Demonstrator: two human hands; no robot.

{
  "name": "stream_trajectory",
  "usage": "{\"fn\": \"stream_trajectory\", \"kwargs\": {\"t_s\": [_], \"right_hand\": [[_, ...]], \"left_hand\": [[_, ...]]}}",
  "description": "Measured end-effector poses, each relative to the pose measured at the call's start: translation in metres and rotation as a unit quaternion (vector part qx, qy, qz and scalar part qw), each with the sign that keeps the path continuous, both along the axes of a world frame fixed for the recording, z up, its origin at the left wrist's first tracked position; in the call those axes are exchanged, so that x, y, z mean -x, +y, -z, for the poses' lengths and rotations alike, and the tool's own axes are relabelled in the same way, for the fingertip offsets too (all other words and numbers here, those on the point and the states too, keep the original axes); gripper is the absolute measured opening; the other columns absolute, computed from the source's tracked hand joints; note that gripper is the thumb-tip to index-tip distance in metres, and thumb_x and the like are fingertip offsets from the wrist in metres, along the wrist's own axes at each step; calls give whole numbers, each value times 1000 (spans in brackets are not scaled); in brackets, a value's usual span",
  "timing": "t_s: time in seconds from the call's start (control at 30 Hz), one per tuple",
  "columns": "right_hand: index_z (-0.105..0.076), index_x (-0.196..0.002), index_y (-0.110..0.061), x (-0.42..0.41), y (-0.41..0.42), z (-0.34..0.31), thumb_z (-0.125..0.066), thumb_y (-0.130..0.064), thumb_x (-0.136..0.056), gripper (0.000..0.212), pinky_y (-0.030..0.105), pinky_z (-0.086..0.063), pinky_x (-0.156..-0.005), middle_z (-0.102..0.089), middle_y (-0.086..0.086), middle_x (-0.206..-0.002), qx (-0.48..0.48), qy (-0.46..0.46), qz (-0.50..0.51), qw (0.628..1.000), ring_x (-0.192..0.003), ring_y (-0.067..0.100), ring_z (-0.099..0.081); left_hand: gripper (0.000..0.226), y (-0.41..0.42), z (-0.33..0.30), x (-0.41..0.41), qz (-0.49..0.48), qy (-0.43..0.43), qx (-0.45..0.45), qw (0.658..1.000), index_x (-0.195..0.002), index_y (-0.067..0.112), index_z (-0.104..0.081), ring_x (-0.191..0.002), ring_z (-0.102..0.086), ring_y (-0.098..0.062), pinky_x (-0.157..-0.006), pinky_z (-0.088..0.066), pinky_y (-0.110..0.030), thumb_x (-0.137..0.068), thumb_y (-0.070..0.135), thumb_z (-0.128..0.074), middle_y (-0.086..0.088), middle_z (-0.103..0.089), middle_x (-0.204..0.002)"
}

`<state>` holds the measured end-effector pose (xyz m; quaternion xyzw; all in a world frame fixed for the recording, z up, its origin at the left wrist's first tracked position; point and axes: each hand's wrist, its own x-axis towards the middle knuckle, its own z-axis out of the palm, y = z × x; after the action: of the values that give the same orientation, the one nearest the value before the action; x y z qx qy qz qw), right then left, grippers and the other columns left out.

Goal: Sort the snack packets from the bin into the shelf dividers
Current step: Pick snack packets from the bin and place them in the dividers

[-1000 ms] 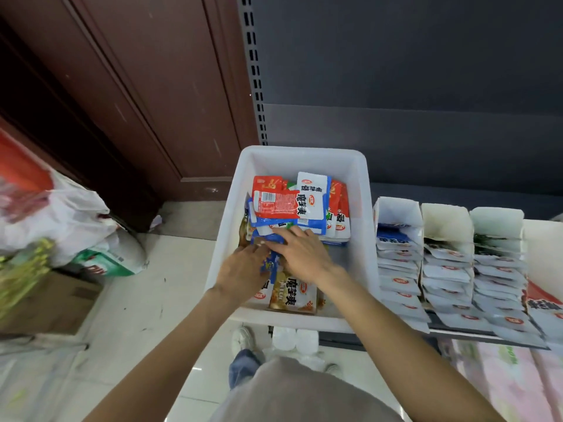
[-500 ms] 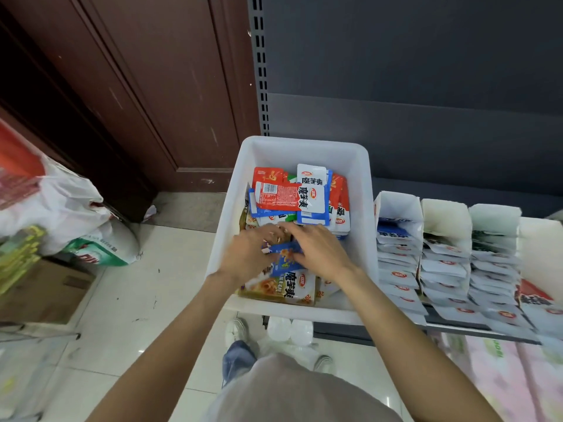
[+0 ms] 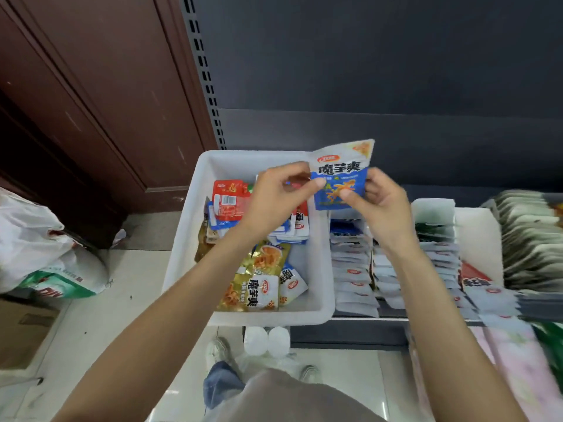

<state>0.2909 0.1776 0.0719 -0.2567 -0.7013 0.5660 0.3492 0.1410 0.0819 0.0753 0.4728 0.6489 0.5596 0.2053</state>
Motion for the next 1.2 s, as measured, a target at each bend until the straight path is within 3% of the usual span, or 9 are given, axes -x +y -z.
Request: {"fn": "stream_trajectory", "kwargs": {"t_s": [0.13,0.27,0.4,0.57,0.67,0.83,1.07,1.13,1.2], "right_hand": [[-62,-102,-22,-20,31,8,-62,-4,-88,22,22,-50,-82,-69,-16,-95,-80,-66,64,993,-89,4,-66],[-67,-103,-12,-31,49,30,-58,-15,-93,14,37,-52,-82,-71,0,-98,-156,-197,71,965,-94,18,-66],[-67,-104,-8,-40,52,28,-62,-20,-90,19,29,-47,-73,-71,2,-96,-240,-258,66,934,-88,20,-64],[-62,-106,-13,-46,50,18,-67,-20,-86,21,27,-50,-74,-70,-4,-89,-265,-235,62,933,-85,11,-66],[-60,-105,-20,-44,53,26,-66,-18,-86,20,28,-51,-73,-70,-8,-90,-297,-226,60,926,-83,10,-67],[-68,-87,-16,-35,55,52,-64,-10,-83,9,36,-39,-74,-69,4,-73,-455,-342,43,821,-78,28,-62],[-70,-105,-23,-33,54,56,-51,-19,-88,25,41,-37,-86,-65,3,-106,-461,-482,-4,745,-111,24,-48],[-68,-110,-18,-35,46,47,-53,-13,-86,28,41,-39,-85,-67,1,-112,-485,-433,5,760,-110,25,-49],[-68,-110,-13,-36,24,31,-57,-4,-83,31,39,-44,-83,-69,2,-105,-470,-326,30,820,-103,26,-55]], "left_hand": [[11,38,4,-19,-23,83,-23,996,-92,13,-74,-74,-64,-11,-68,-52,-23,-84,19,-69,-1,-70,-83],[13,46,26,-27,-43,151,18,987,-94,15,-75,-66,-60,-5,-66,-50,-25,-84,22,-69,8,-66,-80],[14,43,33,-39,-47,178,55,981,-92,13,-75,-59,-53,13,-57,-34,-3,-86,23,-67,10,-59,-69],[15,44,32,-38,-40,224,100,969,-94,15,-73,-73,-65,-7,-67,-50,-21,-88,26,-65,-1,-73,-84],[19,45,46,-34,-32,298,153,942,-104,20,-71,-79,-63,-14,-63,-42,-22,-90,28,-61,2,-73,-92],[18,41,62,-29,-15,309,132,942,-104,23,-72,-89,-61,-14,-70,-48,-26,-90,27,-61,4,-72,-96],[27,25,63,-27,52,354,133,924,-118,22,-65,-109,-55,-17,-88,-44,-30,-92,28,-57,0,-67,-114],[26,8,63,-20,5,320,87,943,-116,22,-66,-105,-58,-15,-87,-45,-27,-91,24,-59,1,-67,-112],[24,-15,67,-8,-41,303,54,950,-112,20,-67,-97,-61,-12,-83,-48,-25,-89,23,-60,2,-69,-105]]}}
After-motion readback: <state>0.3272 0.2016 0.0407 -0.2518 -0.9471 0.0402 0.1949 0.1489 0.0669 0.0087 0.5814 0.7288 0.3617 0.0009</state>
